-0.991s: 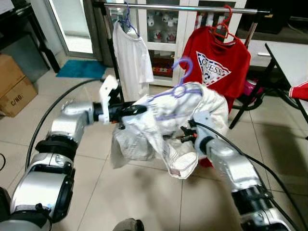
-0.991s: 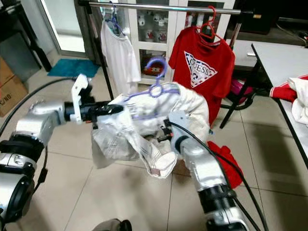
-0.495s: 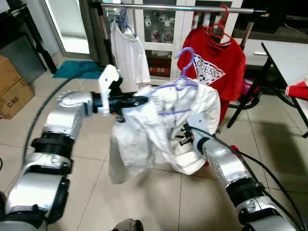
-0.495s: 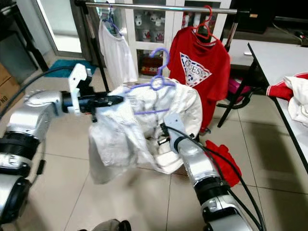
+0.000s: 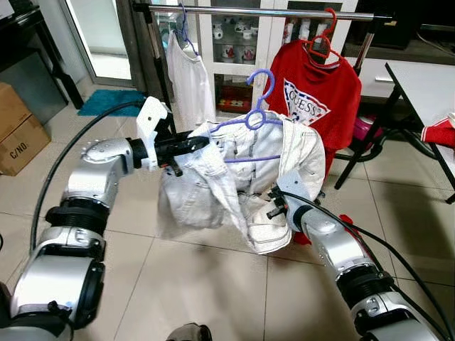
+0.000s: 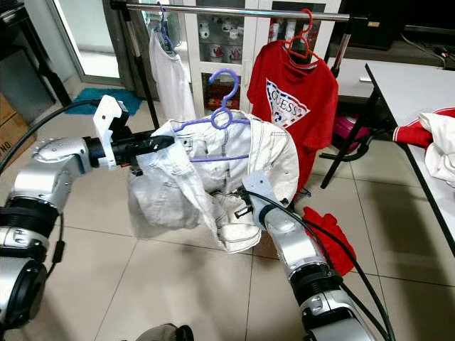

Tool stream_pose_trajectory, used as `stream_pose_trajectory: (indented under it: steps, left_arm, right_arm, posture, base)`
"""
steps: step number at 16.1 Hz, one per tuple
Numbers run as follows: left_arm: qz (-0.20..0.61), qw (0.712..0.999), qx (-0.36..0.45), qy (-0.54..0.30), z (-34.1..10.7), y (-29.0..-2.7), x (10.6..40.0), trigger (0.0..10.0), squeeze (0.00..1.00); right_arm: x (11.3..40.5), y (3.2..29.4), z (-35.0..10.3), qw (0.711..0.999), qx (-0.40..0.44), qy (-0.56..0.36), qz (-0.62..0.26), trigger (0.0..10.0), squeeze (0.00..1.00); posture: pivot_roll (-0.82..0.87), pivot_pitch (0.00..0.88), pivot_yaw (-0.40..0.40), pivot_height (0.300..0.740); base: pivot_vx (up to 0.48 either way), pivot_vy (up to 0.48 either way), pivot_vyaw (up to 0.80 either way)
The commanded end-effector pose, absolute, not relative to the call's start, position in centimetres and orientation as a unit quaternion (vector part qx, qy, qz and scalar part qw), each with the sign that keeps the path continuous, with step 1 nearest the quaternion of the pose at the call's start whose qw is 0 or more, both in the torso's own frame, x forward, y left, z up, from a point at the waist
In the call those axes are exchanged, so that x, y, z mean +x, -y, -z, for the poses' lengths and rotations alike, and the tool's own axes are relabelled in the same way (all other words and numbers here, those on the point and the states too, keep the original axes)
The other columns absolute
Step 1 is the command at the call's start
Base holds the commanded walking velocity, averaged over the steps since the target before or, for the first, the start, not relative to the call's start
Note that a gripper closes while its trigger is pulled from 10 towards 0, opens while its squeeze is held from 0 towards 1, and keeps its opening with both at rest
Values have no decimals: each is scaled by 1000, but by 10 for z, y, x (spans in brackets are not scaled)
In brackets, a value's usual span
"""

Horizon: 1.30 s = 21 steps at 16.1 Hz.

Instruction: Hang hanger

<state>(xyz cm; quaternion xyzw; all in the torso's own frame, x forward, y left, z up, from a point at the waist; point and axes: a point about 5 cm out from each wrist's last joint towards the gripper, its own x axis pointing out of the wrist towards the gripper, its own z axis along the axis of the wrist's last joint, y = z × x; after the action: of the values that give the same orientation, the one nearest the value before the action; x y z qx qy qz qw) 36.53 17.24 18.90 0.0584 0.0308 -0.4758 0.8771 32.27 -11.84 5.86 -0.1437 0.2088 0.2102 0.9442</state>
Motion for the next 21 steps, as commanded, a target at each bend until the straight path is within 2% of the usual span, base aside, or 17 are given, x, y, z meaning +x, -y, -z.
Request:
stream_pose_trajectory:
  steps: [1,2,3,7,12,16,19,21]
  left_arm:
    - [466,879,41,95,-240,-172,371,0,0]
    - [474,874,40,98,-241,-170,370,0,0]
    - [483,869,45,97,-241,-170,369,0,0]
    - [488,865,78,91,-238,-175,366,0,0]
    - [491,855,154,56,-223,-188,362,0,0]
    - [488,856,166,55,-223,-197,362,0,0]
    - [540,820,182,58,-219,-198,353,0,0]
    - [575,790,203,55,-214,-196,344,0,0]
  right_arm:
    - [313,108,-43,932,-129,-234,-244,0,0]
    - [314,104,-47,936,-114,-217,-252,4784,0]
    - [314,102,-51,939,-87,-205,-263,10000,1000]
    - [315,112,-64,948,-57,-145,-278,10000,1000]
    - [299,148,-93,945,-53,-41,-319,10000,1000]
    - [283,178,-126,933,-51,20,-355,10000,1000]
    - [285,197,-164,917,-46,72,-390,10000,1000]
    - [291,198,-190,890,-43,85,-445,10000,1000]
  posture:
    - [-105,0,52,740]
    - [-104,0,51,740]
    - [-104,0,51,740]
    - [-100,0,48,740]
    - [-114,0,60,740]
    - [-130,0,67,740]
    - [-138,0,72,740]
    - [-140,0,70,740]
  base:
    - [0,0,0]
    - [0,0,0]
    - [0,0,0]
    - [0,0,0]
    - [0,0,0]
    - [0,0,0]
    - [0,0,0]
    - [0,0,0]
